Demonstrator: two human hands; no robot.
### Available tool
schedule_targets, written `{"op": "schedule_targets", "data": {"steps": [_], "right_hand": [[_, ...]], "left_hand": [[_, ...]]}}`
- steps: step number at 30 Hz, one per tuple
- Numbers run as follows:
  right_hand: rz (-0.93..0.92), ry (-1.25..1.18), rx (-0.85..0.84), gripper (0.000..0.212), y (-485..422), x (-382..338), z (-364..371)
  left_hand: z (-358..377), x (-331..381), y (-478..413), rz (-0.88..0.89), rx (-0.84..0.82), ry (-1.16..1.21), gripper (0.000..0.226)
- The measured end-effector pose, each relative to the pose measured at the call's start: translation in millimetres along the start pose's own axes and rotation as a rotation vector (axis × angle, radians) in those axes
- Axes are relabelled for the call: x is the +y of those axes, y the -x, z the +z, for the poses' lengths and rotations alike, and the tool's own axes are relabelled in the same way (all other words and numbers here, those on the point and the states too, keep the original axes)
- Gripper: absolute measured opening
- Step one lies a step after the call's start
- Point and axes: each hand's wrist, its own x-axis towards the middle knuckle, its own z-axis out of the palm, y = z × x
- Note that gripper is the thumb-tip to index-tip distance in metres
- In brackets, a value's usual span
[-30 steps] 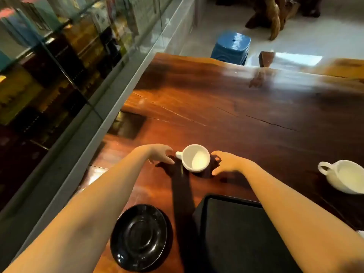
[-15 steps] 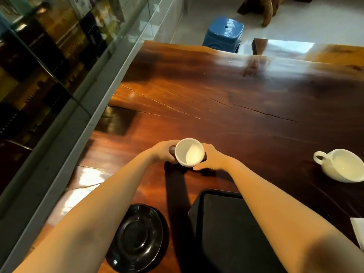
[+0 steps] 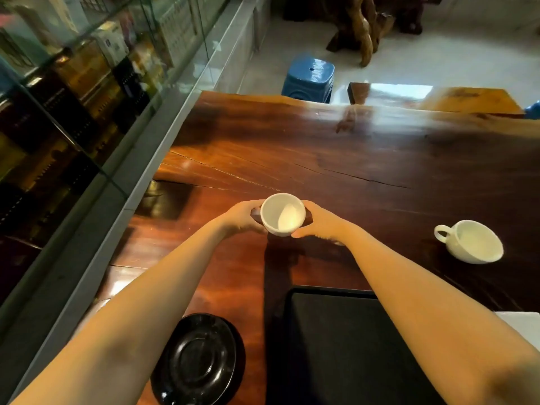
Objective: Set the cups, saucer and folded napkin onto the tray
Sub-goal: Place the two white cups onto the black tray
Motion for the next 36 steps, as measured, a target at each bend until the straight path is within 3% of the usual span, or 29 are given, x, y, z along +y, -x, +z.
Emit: {"op": "schedule_targets", "data": {"steps": [11, 19, 30, 36], "right_hand": [[-0.074, -0.066, 0.088, 0.068, 72.8, -25.1, -34.4], [-0.083, -0.034, 0.135, 0.068, 126.5, -1.2, -59.5], [-0.097, -0.031, 0.105, 0.069, 186.5, 84.4, -102.6], [-0.035, -0.026, 0.001, 0.077, 212.6, 150.8, -124.4]], "left_hand": [[18.8, 78.3, 25.3, 0.084, 0.016, -0.015, 0.068], [72.3, 111.1, 33.7, 0.113, 0.039, -0.051, 0.069], [187.2, 140.7, 45.1, 0.040, 0.111, -0.104, 0.072], [262.0, 140.0, 49.2, -0.044, 0.106, -0.049, 0.074]]}}
